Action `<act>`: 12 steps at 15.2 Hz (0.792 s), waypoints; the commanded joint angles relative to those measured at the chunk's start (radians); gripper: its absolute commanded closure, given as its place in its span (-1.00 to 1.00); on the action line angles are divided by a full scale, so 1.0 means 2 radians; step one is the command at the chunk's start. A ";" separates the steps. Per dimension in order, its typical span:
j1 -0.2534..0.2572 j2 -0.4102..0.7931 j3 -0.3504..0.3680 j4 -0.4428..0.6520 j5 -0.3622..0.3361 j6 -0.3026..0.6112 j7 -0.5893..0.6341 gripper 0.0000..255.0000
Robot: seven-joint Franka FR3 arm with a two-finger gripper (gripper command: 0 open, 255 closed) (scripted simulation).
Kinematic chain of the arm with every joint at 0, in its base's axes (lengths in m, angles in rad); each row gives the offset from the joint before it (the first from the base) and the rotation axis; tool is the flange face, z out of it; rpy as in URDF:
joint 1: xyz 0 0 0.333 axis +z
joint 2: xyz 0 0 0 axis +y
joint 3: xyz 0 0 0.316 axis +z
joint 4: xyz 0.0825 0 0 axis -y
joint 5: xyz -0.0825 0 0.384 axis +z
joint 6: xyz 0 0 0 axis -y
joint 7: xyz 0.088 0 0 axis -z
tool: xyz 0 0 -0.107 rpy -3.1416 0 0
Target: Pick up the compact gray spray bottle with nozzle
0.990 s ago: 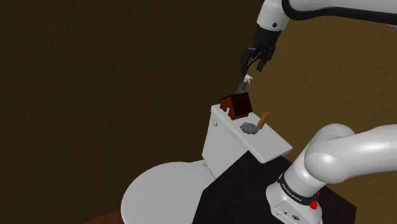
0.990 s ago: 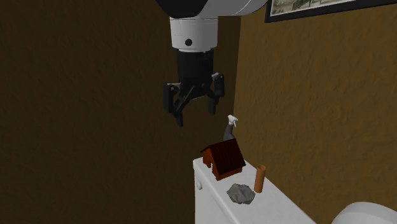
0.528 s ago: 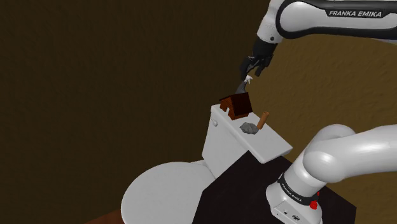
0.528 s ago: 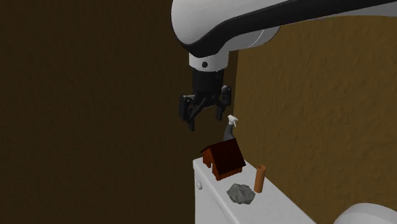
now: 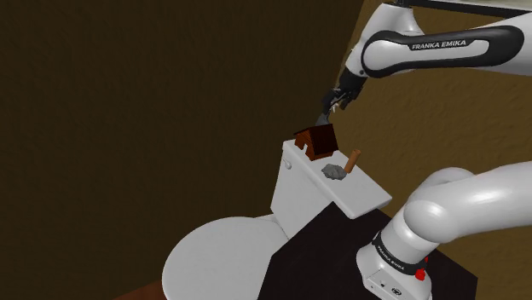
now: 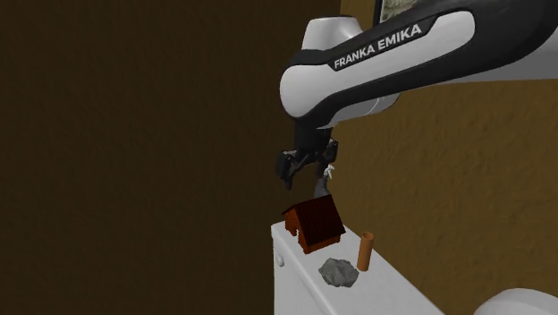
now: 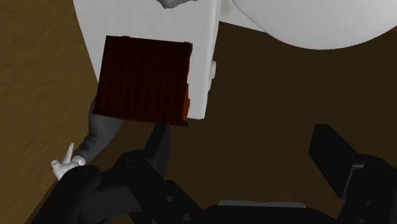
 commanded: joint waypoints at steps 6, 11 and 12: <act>-0.008 0.086 -0.076 -0.007 -0.001 0.140 -0.061 -1.00; 0.012 0.168 -0.142 0.012 0.042 0.231 -0.128 -1.00; 0.020 0.186 -0.158 0.019 0.059 0.247 -0.147 -1.00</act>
